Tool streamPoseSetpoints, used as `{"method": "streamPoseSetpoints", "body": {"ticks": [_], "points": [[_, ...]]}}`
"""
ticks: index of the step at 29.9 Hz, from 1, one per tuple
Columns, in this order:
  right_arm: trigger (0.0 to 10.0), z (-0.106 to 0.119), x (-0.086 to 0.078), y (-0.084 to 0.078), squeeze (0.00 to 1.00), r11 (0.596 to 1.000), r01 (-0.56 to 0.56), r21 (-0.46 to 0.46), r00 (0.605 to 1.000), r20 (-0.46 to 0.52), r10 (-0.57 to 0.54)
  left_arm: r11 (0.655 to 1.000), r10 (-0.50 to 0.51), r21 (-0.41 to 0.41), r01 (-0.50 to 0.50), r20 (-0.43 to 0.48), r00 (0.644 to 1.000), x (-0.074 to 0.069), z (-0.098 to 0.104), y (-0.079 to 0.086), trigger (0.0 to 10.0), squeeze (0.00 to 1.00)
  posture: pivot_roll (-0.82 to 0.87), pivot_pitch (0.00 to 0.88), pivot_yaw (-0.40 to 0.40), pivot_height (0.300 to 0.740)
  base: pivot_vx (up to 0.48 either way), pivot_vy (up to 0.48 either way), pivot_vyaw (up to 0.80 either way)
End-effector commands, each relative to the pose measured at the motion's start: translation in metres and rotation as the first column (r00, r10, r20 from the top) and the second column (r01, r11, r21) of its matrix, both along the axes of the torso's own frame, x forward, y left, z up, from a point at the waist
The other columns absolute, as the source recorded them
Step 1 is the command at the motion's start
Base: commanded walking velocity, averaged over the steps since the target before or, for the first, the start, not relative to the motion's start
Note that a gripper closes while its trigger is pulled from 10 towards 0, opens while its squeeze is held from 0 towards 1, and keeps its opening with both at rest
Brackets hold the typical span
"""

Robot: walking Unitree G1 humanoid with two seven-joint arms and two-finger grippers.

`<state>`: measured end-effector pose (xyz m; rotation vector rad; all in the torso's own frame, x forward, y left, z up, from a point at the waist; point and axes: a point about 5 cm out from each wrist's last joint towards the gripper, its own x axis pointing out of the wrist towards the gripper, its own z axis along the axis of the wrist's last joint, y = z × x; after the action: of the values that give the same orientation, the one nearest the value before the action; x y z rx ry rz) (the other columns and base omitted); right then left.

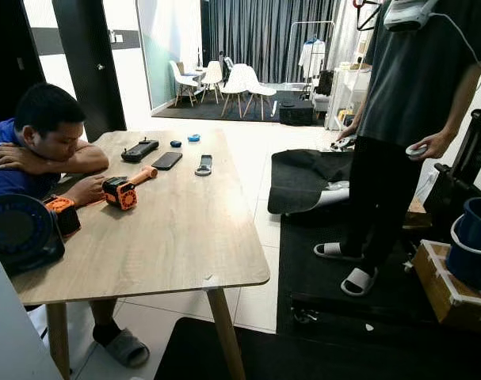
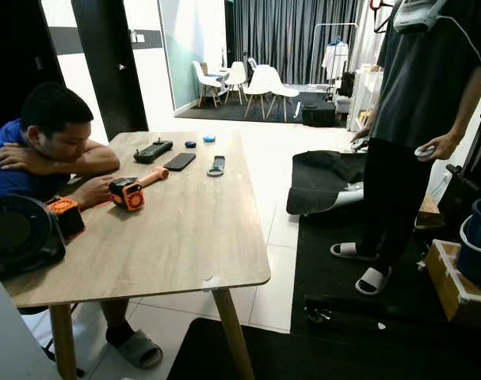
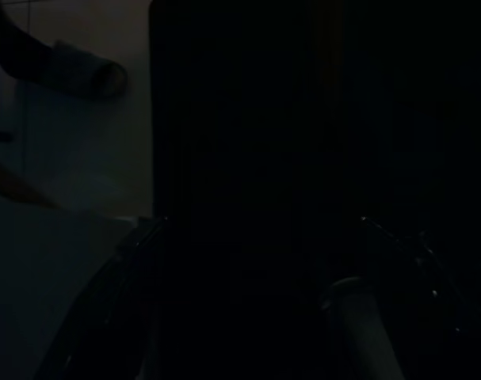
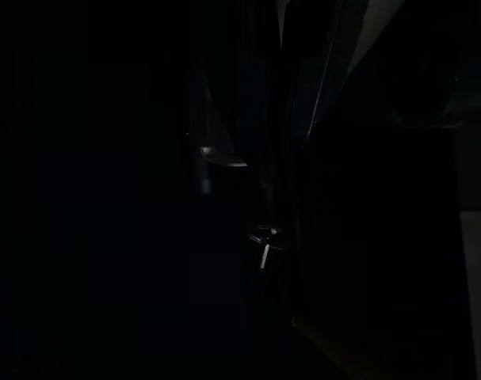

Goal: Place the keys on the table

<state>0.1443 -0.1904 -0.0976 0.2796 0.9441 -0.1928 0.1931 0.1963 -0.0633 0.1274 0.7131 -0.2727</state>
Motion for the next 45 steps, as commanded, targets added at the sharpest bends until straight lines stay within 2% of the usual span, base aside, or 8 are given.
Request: {"method": "streamPoseSetpoints", "body": {"ticks": [1, 6, 8, 12, 19, 26, 37, 45], "points": [[10.0, -0.004, -0.006, 0.017, 0.0, 0.998, 0.021, 0.054, 1.0, -0.019, -0.02, 0.999, -0.022, 0.032, 0.023, -0.011, 1.0, -0.002, 0.001, 0.011, 10.0, 0.0, 0.13, 0.03, 0.092, 0.74, 0.0, 0.0, 0.0], [10.0, -0.004, -0.006, 0.017, 0.0, 0.999, 0.017, 0.05, 1.0, -0.009, -0.017, 0.999, -0.024, 0.038, 0.024, -0.01, 1.0, -0.001, 0.001, 0.013, 10.0, 0.0, 0.13, 0.032, 0.09, 0.74, 0.0, 0.0, 0.0], [10.0, 0.0, 0.001, 0.013, 0.0, 0.998, -0.056, -0.001, 0.998, 0.025, 0.056, 1.0, -0.002, 0.031, 0.002, -0.005, 1.0, -0.001, 0.001, 0.012, 10.0, 0.0, 0.12, 0.031, 0.065, 0.74, 0.0, 0.0, 0.0], [10.0, 0.002, 0.005, 0.012, 0.0, 0.994, -0.107, -0.025, 0.994, 0.035, 0.108, 1.0, 0.024, 0.021, -0.024, 0.0, 1.0, -0.002, 0.0, 0.009, 10.0, 0.0, 0.11, 0.03, 0.038, 0.74, 0.0, 0.0, 0.0], [10.0, 0.012, 0.025, -0.001, 0.0, 0.96, -0.266, -0.092, 0.961, 0.057, 0.272, 0.992, 0.121, -0.032, -0.12, 0.014, 0.993, -0.01, -0.006, -0.008, 10.0, 0.0, 0.11, 0.014, -0.102, 0.74, 0.0, 0.0, 0.0], [10.0, 0.017, 0.034, -0.011, 0.0, 0.932, -0.338, -0.127, 0.936, 0.053, 0.347, 0.983, 0.174, -0.056, -0.173, 0.013, 0.985, -0.015, -0.01, -0.018, 10.0, 0.0, 0.11, 0.008, -0.167, 0.74, 0.0, 0.0, 0.0], [10.0, 0.02, 0.041, -0.01, 0.0, 0.924, -0.358, -0.137, 0.928, 0.062, 0.368, 0.967, 0.245, -0.081, -0.24, 0.051, 0.968, -0.012, -0.006, -0.018, 10.0, 0.0, 0.1, 0.007, -0.137, 0.74, 0.0, 0.0, 0.0], [10.0, 0.018, 0.036, -0.005, 0.0, 0.917, -0.376, -0.135, 0.921, 0.055, 0.386, 0.969, 0.232, -0.098, -0.225, 0.067, 0.97, -0.006, -0.003, -0.022, 10.0, 0.0, 0.08, 0.011, -0.108, 0.74, 0.0, 0.0, 0.0]]}}
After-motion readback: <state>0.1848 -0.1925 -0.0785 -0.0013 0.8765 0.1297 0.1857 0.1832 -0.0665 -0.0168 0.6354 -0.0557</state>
